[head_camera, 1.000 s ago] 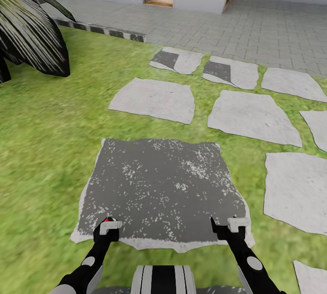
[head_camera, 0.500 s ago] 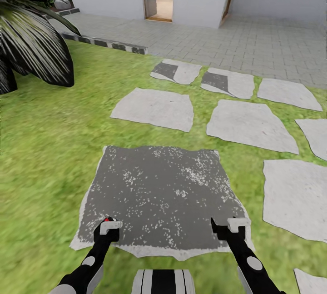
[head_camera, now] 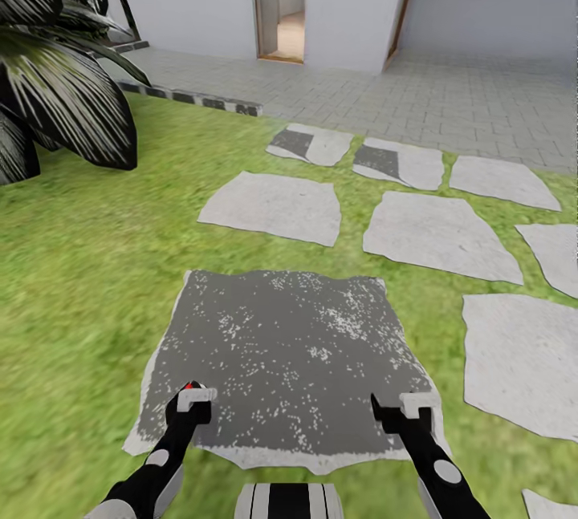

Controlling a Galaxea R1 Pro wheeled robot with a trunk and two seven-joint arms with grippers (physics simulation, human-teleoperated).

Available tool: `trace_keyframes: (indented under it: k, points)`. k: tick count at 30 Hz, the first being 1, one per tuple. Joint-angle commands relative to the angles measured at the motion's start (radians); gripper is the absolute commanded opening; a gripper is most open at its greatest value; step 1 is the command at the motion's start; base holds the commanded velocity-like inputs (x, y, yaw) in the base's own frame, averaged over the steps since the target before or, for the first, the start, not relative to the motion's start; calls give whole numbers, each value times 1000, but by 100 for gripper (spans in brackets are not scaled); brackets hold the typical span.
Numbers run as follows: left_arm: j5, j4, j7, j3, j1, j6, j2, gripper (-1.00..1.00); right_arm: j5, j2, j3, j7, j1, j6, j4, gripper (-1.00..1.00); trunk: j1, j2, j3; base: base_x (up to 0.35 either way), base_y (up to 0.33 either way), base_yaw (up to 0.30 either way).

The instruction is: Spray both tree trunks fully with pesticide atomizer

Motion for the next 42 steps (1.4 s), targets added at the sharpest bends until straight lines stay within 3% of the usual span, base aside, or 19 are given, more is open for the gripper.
trace_keyframes:
  k: [1,8,16,21,32,33,35,42]
  points:
    - [0,-2,2,0,-3,1,1,-100,-1,0,0,0,0,-2,1,100,0,0,4,0,0,0]
    - [7,-5,4,2,-7,27,4,-100,-1,-1,-1,0,0,-67,5,100,-4,2,31,0,0,0]
    - [10,-7,3,2,-8,37,3,-100,-1,-2,-2,-1,0,-76,14,100,-7,4,62,0,0,0]
    - [11,-9,6,3,-10,112,4,-100,-1,-2,-2,-1,0,-77,17,100,-9,5,81,0,0,0]
    - [11,-11,5,6,-24,155,0,-100,-1,-2,-3,-2,0,-77,17,100,-14,8,124,0,0,0]
    - [12,-62,7,9,-21,266,3,-100,-1,-2,-3,-2,0,-111,42,100,-15,8,129,0,0,0]
    - [12,-68,9,11,-20,274,3,-100,-1,-2,-3,-2,0,-161,87,100,-16,8,140,0,0,0]
    - [11,-69,10,11,-19,275,1,-100,-1,-1,-3,-2,0,-166,90,100,-32,37,175,0,0,0]
